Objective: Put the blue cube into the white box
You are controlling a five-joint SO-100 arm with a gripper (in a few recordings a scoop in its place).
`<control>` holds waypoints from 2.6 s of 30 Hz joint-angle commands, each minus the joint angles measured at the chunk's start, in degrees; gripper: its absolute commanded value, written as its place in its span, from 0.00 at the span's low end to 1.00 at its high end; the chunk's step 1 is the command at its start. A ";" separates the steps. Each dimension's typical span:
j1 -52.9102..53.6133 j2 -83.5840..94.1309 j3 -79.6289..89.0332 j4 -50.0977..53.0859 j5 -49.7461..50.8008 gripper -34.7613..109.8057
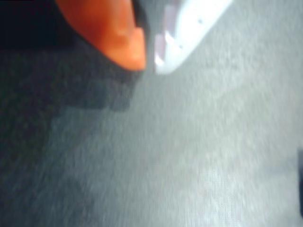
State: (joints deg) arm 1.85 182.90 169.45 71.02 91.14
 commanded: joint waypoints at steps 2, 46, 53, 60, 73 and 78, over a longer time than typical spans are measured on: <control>-1.58 0.00 -1.49 -2.29 1.76 0.24; -21.09 -65.21 -30.23 -32.17 19.25 0.28; -23.47 -63.90 -29.53 -31.99 21.09 0.29; -25.75 -64.51 -31.29 -31.90 23.12 0.32; -29.88 -70.84 -35.07 -34.01 26.54 0.36; -29.79 -69.61 -33.66 -34.63 25.75 0.38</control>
State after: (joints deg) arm -27.86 111.97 136.32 37.18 117.42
